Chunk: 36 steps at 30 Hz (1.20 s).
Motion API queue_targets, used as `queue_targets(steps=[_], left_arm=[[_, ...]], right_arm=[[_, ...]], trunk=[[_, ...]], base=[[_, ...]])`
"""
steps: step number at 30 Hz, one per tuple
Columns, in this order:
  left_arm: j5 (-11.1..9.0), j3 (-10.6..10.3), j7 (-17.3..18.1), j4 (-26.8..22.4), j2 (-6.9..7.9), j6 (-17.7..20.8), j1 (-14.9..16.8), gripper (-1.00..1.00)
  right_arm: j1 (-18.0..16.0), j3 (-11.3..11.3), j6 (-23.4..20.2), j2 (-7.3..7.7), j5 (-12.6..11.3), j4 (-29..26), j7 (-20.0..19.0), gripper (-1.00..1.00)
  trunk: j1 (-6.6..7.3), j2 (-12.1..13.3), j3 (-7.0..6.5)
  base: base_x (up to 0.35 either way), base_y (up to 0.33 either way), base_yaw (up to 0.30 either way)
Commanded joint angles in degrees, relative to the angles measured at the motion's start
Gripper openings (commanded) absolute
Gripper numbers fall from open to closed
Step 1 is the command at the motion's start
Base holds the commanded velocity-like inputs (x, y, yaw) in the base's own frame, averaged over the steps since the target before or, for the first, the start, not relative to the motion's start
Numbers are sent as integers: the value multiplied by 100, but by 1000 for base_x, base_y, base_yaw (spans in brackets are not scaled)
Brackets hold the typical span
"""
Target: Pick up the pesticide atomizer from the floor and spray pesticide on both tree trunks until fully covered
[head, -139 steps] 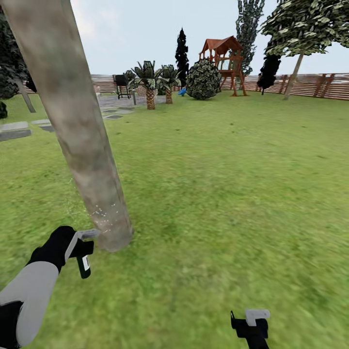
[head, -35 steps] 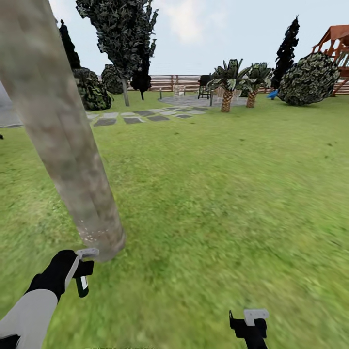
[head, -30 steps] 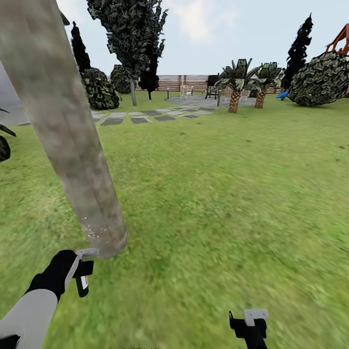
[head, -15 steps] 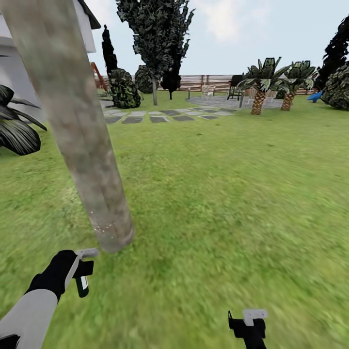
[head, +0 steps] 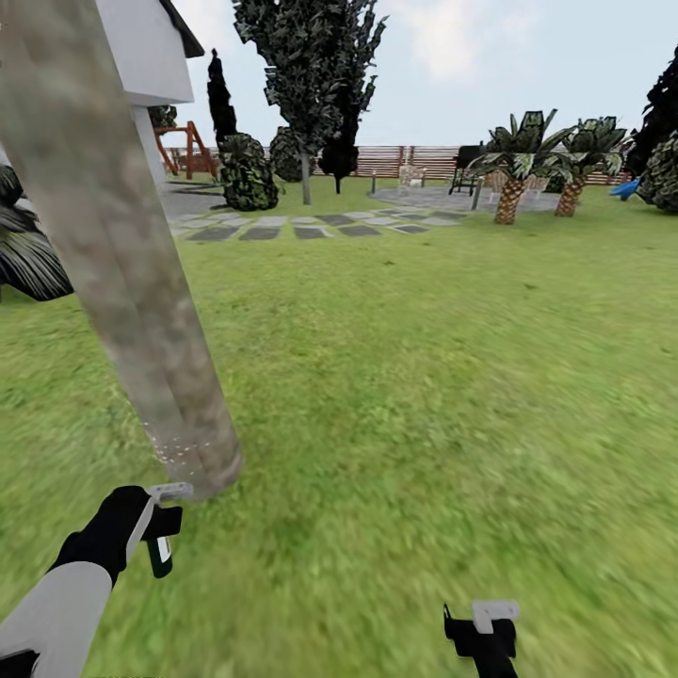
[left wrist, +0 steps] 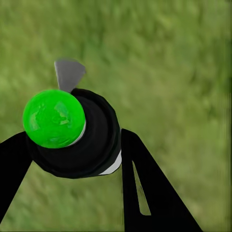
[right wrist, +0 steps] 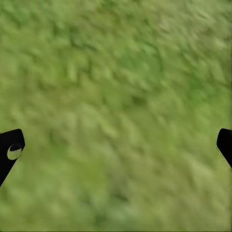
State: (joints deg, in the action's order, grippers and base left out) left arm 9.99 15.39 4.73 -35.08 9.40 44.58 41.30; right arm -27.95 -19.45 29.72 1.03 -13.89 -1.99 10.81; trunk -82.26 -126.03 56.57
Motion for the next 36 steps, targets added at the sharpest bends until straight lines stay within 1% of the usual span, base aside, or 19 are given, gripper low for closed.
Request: queue_targets(steps=[1,14,17,19,20,22,23,25,26,27,29,30,31,33,34,36], left_arm=[[63,25,49,-8,-6,25,5,-100],[58,22,54,1,-5,25,5,-100],[59,16,59,-11,-140,34,3,-100],[55,14,88,-18,-176,44,12,-100],[55,-2,121,-23,-292,101,68,-100],[55,-32,129,-30,-391,239,160,-100],[57,-40,132,-31,-419,358,256,-100],[62,-56,140,-49,-465,764,572,-100],[65,-64,143,-56,-476,905,739,-100],[64,-68,149,-59,-475,968,871,-100],[64,-70,177,-60,-453,1000,962,-100],[68,-65,203,-60,-367,1010,1002,-100],[66,-64,213,-56,-237,1032,1076,-100],[65,-59,218,-53,-68,1168,1183,-100],[64,-62,220,-53,-24,1229,1227,-100],[64,-69,221,-58,-68,1281,1275,-100]], right_arm=[[0,-50,8,-2,-41,-3,18,100],[0,-50,8,-6,-42,-3,13,100],[0,-50,8,-6,-42,-3,13,100],[0,-50,8,-6,-42,-3,13,100],[0,-50,8,-6,-41,-3,11,100],[0,-50,8,-6,-43,-3,11,100],[0,-50,8,-6,-43,-3,11,100],[0,-50,8,-4,-43,-3,14,100],[0,-50,8,0,-43,-3,15,100],[0,-50,8,2,-43,-3,17,100],[0,-50,8,2,-38,-3,18,100],[0,-48,8,3,-38,-3,18,100],[0,-49,8,3,-40,-3,18,100],[0,-50,8,3,-42,-3,18,100],[0,-49,8,3,-43,-3,18,100],[0,-50,8,3,-41,-3,18,100]], trunk=[[-1,-2,5],[-1,-2,5],[-1,-2,5],[-1,-2,5],[-1,-2,5],[-1,-2,5],[-1,-2,5],[-1,-2,5],[-1,-2,5],[-1,-2,5],[-1,-2,5],[-1,-2,5],[-1,-2,5],[-1,-2,5],[-1,-2,5],[-1,-2,5]], base=[[135,-259,259],[110,-259,276],[36,-32,277],[6,-5,277],[1,-1,261],[0,0,179],[0,0,93],[0,0,36],[0,0,10],[0,0,4],[0,0,1],[0,0,0],[0,0,0],[0,0,0],[0,0,0],[0,0,0]])
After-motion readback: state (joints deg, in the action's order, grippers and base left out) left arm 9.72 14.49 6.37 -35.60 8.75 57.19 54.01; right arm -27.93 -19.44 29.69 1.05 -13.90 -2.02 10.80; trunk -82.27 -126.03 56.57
